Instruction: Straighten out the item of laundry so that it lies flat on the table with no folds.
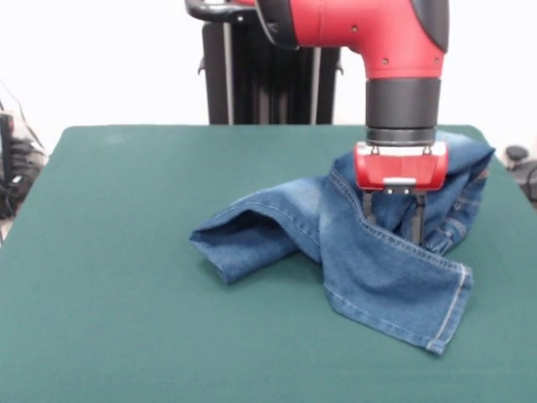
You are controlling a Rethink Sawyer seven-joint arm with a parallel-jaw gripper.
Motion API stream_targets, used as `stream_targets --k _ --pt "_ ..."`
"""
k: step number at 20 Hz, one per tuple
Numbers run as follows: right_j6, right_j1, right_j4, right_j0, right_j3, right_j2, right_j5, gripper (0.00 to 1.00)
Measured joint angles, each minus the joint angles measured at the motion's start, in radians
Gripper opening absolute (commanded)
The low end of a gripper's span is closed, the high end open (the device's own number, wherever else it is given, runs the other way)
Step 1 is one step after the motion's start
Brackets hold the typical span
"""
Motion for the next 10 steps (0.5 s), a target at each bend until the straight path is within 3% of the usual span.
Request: stream_targets --k 4,10 --pt "0.000 0.001 -0.028 -0.026 -0.002 0.017 -0.011 1.00" --pt "0.000 0.046 -0.092 -0.046 -0.037 -0.015 -0.231 1.00"
